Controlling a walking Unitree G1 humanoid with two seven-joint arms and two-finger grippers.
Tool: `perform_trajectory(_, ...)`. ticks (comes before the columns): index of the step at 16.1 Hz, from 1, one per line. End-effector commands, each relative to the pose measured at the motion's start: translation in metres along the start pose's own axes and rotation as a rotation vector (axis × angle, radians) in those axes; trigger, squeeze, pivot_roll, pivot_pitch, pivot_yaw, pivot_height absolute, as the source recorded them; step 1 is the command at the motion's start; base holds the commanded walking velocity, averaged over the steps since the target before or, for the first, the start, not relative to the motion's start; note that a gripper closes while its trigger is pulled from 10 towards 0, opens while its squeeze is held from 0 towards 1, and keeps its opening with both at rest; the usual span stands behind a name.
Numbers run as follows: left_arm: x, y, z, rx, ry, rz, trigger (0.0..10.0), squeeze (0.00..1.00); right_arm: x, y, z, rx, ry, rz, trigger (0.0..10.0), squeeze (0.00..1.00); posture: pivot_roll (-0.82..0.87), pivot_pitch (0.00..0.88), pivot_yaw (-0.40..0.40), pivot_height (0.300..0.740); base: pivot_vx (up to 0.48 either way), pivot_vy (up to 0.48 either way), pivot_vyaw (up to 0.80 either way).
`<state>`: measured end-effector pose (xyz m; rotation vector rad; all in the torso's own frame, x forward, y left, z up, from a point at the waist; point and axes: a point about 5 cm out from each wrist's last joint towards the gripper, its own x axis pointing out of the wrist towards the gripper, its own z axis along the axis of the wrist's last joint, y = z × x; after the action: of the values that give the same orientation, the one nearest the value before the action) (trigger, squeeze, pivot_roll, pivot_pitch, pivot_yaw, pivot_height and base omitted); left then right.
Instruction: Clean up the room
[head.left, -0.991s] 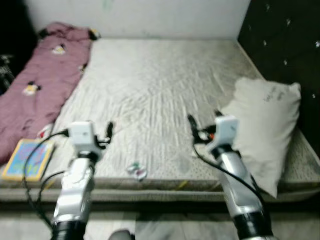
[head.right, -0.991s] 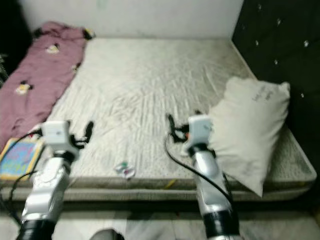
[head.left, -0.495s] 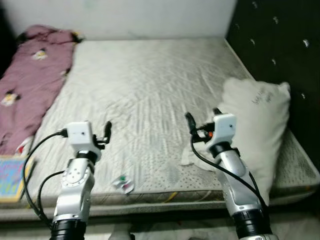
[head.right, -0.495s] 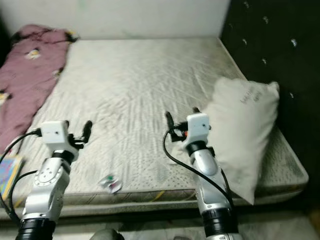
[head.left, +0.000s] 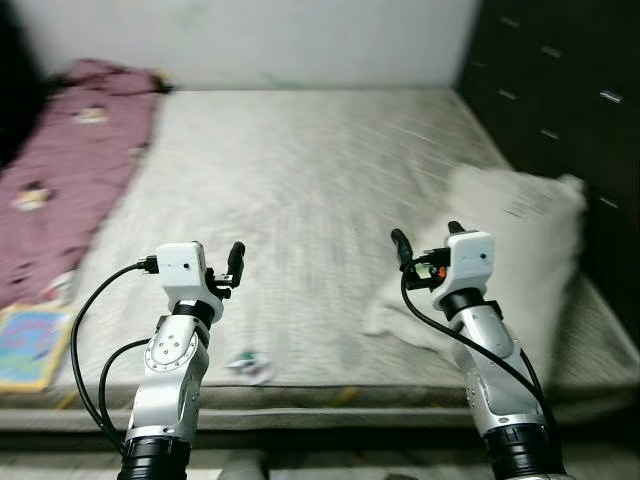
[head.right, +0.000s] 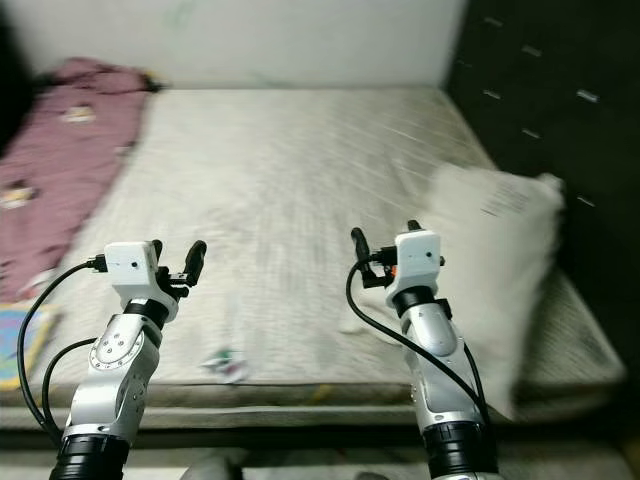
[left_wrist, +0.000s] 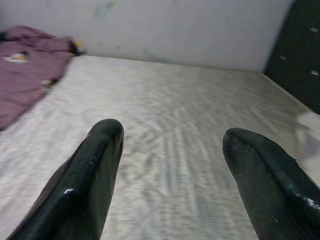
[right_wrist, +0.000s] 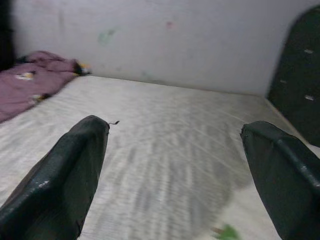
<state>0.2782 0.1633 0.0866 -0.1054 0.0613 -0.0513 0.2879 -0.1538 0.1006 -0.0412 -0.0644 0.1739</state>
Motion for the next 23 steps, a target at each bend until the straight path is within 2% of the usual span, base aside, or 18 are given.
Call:
perform_trajectory(1, -0.0009, 0.0053, -0.0016, 0.007, 0.015, 0.016, 10.0, 0.00, 0.0027, 0.0059, 0.0019, 0.010, -0.004, 0.025, 10.0, 0.00, 0.01, 0.017, -0.002, 0.740, 0.000, 0.480, 0.00)
perform_trajectory(11, 0.0015, 0.0055, -0.0001, 0.005, 0.011, 0.024, 10.0, 0.00, 0.0055, 0.0059, 0.0020, 0.013, -0.001, 0.029, 10.0, 0.00, 0.01, 0.028, 0.000, 0.740, 0.000, 0.474, 0.00)
perform_trajectory(18, 0.0002, 0.0061, -0.0008, 0.003, 0.008, 0.030, 10.0, 0.00, 0.0050, 0.0067, 0.0006, 0.015, 0.004, 0.040, 10.0, 0.00, 0.01, 0.012, -0.005, 0.740, 0.000, 0.000, 0.00)
perform_trajectory(23, -0.0003, 0.0060, -0.0017, 0.002, 0.013, 0.030, 10.0, 0.00, 0.0051, 0.0071, -0.0008, 0.022, 0.011, 0.042, 10.0, 0.00, 0.01, 0.010, -0.004, 0.740, 0.000, 0.000, -0.53)
